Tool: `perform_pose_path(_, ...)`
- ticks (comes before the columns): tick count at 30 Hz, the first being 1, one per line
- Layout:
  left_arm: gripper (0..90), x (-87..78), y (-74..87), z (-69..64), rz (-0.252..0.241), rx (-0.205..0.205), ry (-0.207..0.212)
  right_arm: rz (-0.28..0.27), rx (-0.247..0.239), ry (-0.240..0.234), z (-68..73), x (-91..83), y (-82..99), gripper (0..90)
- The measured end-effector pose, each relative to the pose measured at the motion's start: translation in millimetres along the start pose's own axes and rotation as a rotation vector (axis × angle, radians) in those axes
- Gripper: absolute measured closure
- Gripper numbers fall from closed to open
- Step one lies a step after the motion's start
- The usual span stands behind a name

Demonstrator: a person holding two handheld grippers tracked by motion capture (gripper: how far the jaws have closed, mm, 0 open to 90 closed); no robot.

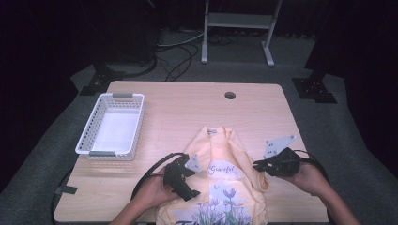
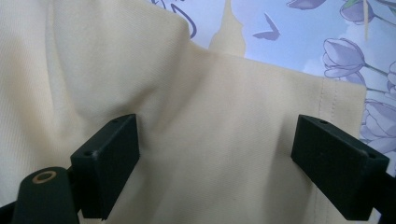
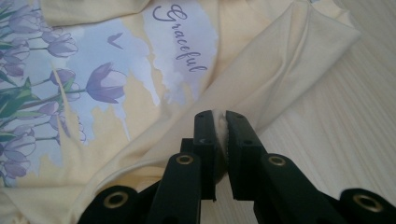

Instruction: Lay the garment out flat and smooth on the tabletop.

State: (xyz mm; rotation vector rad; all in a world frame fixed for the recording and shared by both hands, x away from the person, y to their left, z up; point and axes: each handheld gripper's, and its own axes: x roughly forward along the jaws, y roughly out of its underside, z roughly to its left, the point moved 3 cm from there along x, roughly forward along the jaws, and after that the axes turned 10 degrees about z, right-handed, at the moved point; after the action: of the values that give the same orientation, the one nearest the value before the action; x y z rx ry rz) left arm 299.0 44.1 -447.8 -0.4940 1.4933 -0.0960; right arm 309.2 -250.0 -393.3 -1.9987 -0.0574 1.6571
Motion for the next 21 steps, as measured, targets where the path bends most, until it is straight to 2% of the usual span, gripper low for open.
perform_pose_path(8,14.5,0.1,0.2,-0.1,-0.001,0.002,-0.001,-0.005,0.039,0.031,-8.2,-8.8,12.9,83.5)
perform_pose_path(21,14.5,0.1,0.0,-0.1,0.000,0.001,-0.001,0.000,0.141,0.076,-25.1,-19.0,42.7,83.5)
